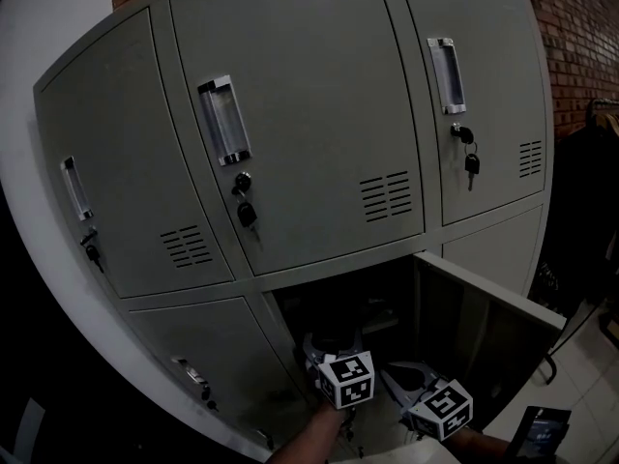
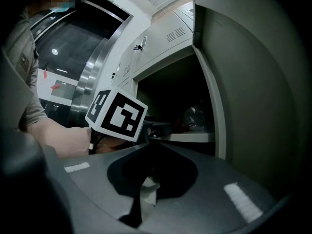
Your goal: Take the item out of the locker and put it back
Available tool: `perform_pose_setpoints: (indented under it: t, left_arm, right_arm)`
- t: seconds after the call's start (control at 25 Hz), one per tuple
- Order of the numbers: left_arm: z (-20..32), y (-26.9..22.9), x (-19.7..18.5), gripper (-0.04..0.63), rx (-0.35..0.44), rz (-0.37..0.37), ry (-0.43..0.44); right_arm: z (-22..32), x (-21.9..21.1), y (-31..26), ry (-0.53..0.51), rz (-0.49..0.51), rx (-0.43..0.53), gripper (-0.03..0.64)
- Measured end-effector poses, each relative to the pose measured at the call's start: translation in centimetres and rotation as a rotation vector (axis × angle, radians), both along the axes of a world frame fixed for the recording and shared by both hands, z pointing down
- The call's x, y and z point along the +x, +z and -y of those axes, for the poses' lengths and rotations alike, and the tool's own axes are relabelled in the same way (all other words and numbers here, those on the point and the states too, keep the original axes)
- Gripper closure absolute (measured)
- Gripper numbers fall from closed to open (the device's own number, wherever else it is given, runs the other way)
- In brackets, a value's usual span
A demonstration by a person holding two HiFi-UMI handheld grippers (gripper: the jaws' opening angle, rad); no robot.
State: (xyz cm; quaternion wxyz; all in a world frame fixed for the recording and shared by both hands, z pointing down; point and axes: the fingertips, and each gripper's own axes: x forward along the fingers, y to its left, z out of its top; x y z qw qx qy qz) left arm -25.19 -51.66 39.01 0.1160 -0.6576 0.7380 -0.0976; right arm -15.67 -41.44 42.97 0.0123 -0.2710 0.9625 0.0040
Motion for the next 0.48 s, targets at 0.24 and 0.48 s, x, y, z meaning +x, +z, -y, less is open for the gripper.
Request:
perform_pose_setpoints:
  t: [0.24, 0.48]
  left_arm:
    - [0.3, 0.6, -1.1, 0.4, -0.03, -0.01, -0.046]
    - [-0.2, 0.1, -1.6, 0.519, -0.007, -0.034, -0.03]
  right_arm:
    - [0.3, 0.4, 0.0, -0.005, 0.01, -0.008, 0.624]
    - [0.3, 0.4, 0.0, -0.016, 0.017, -0.011, 0.624]
